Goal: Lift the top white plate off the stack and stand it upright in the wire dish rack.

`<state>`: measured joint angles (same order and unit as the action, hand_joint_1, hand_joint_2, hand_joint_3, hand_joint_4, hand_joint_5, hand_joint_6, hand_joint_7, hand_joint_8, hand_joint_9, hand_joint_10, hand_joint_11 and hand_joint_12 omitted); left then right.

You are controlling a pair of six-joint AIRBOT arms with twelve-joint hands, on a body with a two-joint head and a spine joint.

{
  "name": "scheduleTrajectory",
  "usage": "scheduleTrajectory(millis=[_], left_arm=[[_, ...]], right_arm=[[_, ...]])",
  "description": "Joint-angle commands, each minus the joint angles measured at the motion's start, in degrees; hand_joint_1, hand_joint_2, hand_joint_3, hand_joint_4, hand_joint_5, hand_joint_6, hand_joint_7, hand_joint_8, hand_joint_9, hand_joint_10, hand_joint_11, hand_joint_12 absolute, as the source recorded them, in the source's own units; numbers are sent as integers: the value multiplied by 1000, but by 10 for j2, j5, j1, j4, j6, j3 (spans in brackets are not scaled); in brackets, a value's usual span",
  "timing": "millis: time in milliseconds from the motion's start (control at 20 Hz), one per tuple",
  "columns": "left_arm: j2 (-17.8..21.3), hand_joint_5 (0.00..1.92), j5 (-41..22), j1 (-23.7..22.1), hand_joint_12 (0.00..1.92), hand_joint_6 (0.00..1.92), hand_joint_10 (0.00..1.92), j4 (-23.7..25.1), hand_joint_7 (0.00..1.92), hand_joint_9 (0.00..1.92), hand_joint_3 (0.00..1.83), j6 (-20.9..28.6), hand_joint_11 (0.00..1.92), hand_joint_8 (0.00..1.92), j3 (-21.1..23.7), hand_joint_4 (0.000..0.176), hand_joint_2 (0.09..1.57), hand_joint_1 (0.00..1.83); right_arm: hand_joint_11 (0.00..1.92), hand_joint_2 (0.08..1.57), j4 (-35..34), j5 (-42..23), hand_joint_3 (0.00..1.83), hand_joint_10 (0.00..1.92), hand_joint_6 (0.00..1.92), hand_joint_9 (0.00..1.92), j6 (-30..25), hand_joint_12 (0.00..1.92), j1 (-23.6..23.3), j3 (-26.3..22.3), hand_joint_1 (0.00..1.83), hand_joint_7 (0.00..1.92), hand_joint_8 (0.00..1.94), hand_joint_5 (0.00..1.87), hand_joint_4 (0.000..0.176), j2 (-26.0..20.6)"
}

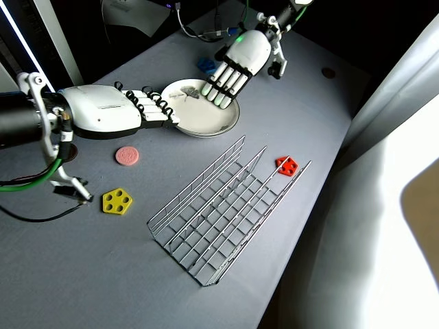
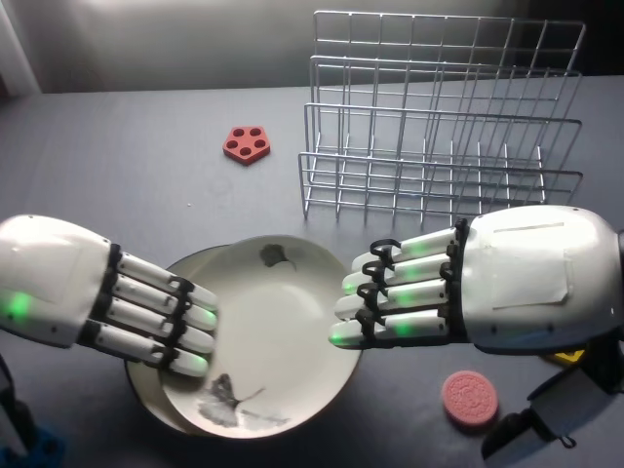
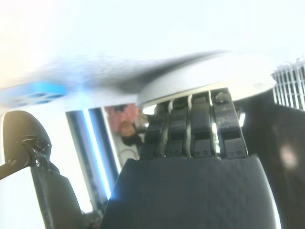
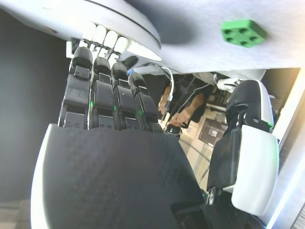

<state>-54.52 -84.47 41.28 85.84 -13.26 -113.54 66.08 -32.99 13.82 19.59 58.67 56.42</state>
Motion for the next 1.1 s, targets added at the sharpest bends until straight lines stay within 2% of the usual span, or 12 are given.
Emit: scheduleTrajectory(millis=[0, 200, 350, 450, 500, 650, 950, 1050], left_arm=[[-10, 69, 11, 2, 32, 4, 7, -5, 72, 86, 3, 3, 109, 2, 10, 0, 848, 314], [-16, 52, 53, 11, 29, 0, 1, -21, 58, 66, 5, 1, 105, 0, 61, 0, 856, 284], [-21, 67, 74, 11, 30, 5, 5, -24, 79, 81, 0, -3, 110, 7, 89, 0, 849, 326], [-24, 58, 81, 12, 31, 1, 2, -26, 67, 76, 0, -5, 114, 1, 96, 0, 848, 324], [-26, 57, 84, 15, 30, 1, 0, -29, 65, 69, 0, -6, 113, 0, 98, 0, 849, 330], [-28, 93, 87, 20, 44, 13, 17, -36, 104, 118, 0, -7, 149, 13, 98, 0, 839, 366], [-29, 85, 87, 20, 39, 5, 7, -40, 103, 114, 0, -8, 144, 7, 98, 0, 837, 343], [-29, 83, 87, 20, 33, 3, 2, -41, 96, 103, 0, -8, 131, 3, 98, 0, 835, 353]], right_arm=[[142, 935, -27, -37, 1, 4, 4, 68, 1, 46, 0, 3, 443, 45, 2, 30, 0, -3], [134, 936, -31, -37, 1, 4, 4, 66, 5, 41, 0, 26, 481, 44, 3, 31, 0, 11], [114, 945, -35, -35, 4, 0, 0, 52, 13, 30, -8, 28, 462, 30, 0, 15, 0, 13], [113, 943, -41, -26, 0, 3, 5, 57, 12, 29, -22, 25, 527, 41, 5, 24, 0, 6], [97, 961, -46, -26, 8, 0, 0, 37, 12, 22, -28, 23, 470, 18, 0, 4, 0, 2], [119, 965, -48, -36, 6, 8, 2, 56, 12, 31, -46, 21, 516, 26, 5, 6, 0, -8], [160, 995, -35, -36, 10, 12, 4, 90, 19, 45, -53, 20, 516, 52, 8, 22, 0, -4], [209, 1012, -29, -36, 6, 13, 7, 143, 25, 61, -55, 28, 588, 112, 10, 80, 0, 3]])
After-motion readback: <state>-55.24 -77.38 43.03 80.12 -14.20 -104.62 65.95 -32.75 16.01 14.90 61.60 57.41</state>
